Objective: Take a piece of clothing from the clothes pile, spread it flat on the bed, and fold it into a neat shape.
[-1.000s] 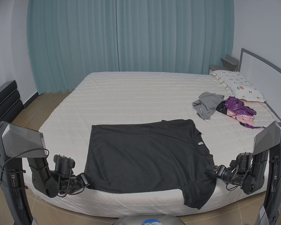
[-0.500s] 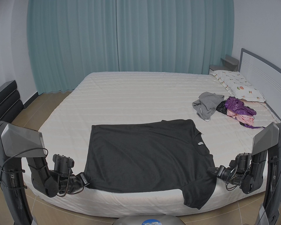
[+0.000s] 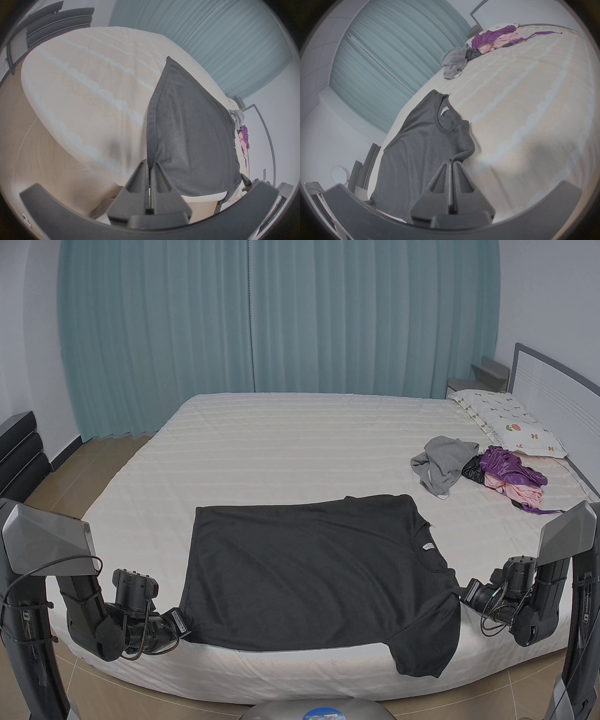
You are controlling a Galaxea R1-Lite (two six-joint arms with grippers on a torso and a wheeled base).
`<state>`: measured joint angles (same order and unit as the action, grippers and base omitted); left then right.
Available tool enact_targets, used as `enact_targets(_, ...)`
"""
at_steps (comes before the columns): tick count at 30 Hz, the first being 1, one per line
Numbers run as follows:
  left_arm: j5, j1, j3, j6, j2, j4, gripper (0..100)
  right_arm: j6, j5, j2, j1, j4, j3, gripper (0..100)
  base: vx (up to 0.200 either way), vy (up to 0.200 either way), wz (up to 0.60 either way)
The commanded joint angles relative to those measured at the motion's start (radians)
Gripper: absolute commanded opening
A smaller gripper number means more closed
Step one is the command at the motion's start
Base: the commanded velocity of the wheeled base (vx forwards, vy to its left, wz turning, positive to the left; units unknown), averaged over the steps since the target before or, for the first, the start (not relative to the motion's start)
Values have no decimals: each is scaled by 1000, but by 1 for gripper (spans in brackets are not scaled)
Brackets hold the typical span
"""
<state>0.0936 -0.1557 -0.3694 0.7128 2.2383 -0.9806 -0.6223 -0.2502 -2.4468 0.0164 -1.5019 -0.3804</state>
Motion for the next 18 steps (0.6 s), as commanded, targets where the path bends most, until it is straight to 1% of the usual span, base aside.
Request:
enact_targets(1,0,-1,0,1,0,0,0,-5,2,8,-1,-1,-15,0,0,0,0)
enact_targets(13,0,1,0,1,0,-1,0,10,9,17,-10,38,-114,0,0,0,0)
enact_targets(16,0,1,0,1,0,-1,0,21,9,11,-9,65,-129,0,0,0,0)
enact_targets(18,0,-1,0,1,0,-1,0,46,9,-6,-4,81,-141,0,0,0,0)
